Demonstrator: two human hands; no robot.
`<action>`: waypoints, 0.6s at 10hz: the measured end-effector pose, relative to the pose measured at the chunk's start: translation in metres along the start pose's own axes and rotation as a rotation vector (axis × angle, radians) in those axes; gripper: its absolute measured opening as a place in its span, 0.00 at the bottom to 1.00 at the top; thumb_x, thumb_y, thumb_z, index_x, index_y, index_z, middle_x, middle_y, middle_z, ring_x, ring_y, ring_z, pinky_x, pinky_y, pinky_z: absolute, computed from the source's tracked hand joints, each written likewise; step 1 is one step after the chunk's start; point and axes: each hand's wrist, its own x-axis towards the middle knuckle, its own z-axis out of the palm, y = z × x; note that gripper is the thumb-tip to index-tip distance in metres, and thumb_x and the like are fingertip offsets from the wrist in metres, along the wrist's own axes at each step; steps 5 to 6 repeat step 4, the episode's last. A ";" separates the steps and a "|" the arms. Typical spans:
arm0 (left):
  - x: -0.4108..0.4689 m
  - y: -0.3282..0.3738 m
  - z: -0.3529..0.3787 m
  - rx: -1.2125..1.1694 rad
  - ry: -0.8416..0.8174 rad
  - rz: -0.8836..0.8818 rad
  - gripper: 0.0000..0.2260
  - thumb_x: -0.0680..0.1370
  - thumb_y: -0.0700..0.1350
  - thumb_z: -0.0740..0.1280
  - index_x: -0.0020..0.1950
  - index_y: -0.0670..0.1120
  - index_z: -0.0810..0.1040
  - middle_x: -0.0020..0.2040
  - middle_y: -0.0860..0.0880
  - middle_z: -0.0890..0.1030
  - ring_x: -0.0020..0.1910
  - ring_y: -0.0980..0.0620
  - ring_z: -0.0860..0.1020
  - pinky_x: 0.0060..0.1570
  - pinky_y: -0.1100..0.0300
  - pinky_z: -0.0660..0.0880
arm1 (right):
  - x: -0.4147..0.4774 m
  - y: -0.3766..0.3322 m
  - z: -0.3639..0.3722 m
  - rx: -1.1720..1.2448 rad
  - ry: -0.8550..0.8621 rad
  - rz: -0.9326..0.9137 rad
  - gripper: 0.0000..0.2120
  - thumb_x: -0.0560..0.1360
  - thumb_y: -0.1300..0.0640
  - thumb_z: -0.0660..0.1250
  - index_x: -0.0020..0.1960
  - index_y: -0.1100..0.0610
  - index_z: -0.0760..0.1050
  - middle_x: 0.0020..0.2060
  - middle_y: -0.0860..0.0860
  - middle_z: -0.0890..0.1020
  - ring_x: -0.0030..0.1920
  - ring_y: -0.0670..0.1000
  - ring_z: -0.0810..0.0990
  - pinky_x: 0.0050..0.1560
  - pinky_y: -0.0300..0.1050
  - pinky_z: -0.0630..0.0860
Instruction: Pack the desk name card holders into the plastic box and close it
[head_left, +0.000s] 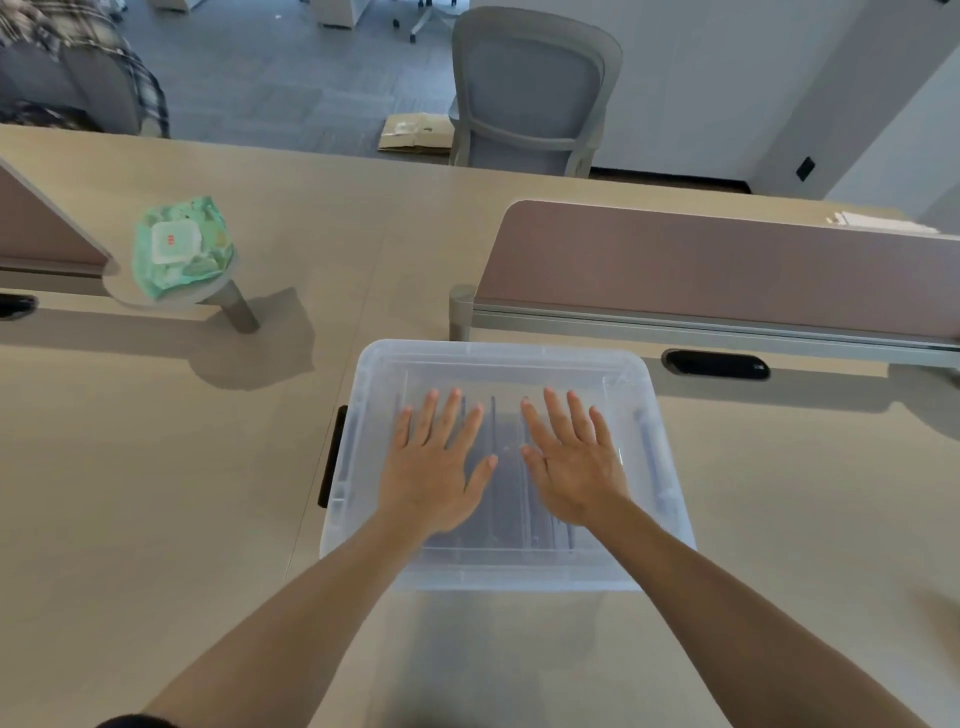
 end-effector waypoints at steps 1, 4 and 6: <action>-0.001 0.000 0.004 0.025 0.003 -0.002 0.32 0.78 0.66 0.36 0.79 0.53 0.36 0.79 0.49 0.34 0.77 0.46 0.32 0.75 0.43 0.36 | 0.002 -0.001 0.004 -0.006 0.010 0.019 0.33 0.76 0.38 0.28 0.79 0.44 0.34 0.78 0.48 0.32 0.78 0.55 0.32 0.77 0.56 0.33; -0.016 -0.020 -0.027 -0.107 0.055 -0.181 0.32 0.78 0.66 0.46 0.79 0.54 0.52 0.81 0.46 0.48 0.79 0.42 0.44 0.76 0.45 0.42 | -0.009 0.003 -0.092 1.048 -0.036 0.162 0.30 0.78 0.37 0.60 0.76 0.49 0.65 0.75 0.51 0.68 0.77 0.54 0.62 0.74 0.51 0.60; -0.016 -0.020 -0.027 -0.107 0.055 -0.181 0.32 0.78 0.66 0.46 0.79 0.54 0.52 0.81 0.46 0.48 0.79 0.42 0.44 0.76 0.45 0.42 | -0.009 0.003 -0.092 1.048 -0.036 0.162 0.30 0.78 0.37 0.60 0.76 0.49 0.65 0.75 0.51 0.68 0.77 0.54 0.62 0.74 0.51 0.60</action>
